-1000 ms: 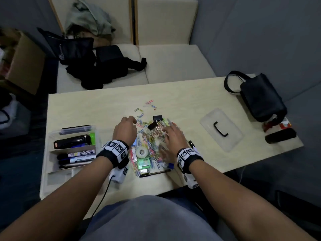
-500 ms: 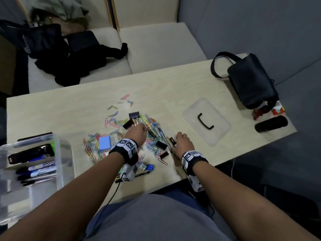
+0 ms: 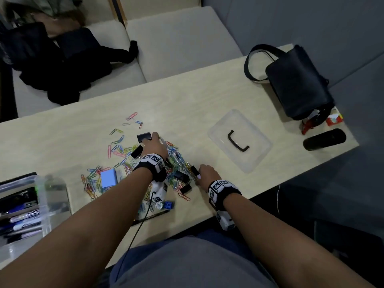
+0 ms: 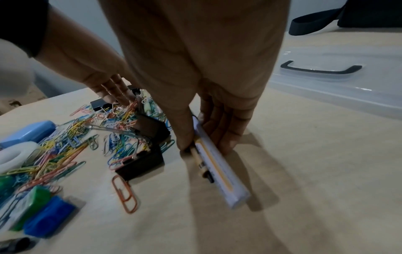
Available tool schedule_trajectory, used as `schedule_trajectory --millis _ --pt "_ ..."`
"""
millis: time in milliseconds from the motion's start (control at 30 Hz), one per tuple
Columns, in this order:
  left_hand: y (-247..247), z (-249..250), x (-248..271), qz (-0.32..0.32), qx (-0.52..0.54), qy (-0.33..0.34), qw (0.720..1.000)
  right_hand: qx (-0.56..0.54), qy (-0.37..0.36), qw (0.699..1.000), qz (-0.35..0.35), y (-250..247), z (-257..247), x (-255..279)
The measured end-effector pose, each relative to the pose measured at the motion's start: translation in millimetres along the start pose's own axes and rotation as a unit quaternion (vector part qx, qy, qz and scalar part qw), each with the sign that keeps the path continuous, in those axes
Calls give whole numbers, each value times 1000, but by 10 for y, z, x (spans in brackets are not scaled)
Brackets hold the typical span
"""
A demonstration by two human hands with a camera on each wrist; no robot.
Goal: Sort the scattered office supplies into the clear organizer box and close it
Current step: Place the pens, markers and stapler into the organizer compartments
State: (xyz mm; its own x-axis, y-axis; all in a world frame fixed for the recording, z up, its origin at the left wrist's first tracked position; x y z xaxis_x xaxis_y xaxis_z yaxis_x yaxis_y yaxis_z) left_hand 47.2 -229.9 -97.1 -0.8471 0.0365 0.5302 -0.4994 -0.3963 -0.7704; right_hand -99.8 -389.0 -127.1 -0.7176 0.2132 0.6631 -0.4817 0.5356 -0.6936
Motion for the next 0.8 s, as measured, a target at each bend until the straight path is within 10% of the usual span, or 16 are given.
schedule_trajectory --millis 800 --pt "53 -109 -430 -20 132 -48 990 -102 -1 993 62 -240 -59 -84"
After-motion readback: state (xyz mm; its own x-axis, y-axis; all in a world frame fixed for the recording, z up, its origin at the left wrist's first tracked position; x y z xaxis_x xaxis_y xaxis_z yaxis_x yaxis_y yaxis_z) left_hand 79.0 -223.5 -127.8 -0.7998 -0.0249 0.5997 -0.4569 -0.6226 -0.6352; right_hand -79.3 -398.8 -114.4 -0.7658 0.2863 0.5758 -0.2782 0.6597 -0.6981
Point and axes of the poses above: each hand's wrist, its own x-axis away from the middle knuckle, its own y-axis out of the palm, z = x × y, the point moved 3 cm from there along -x, towards the middle knuckle, and after that the axes turned 1 degree about z, right-handed, at the moved point
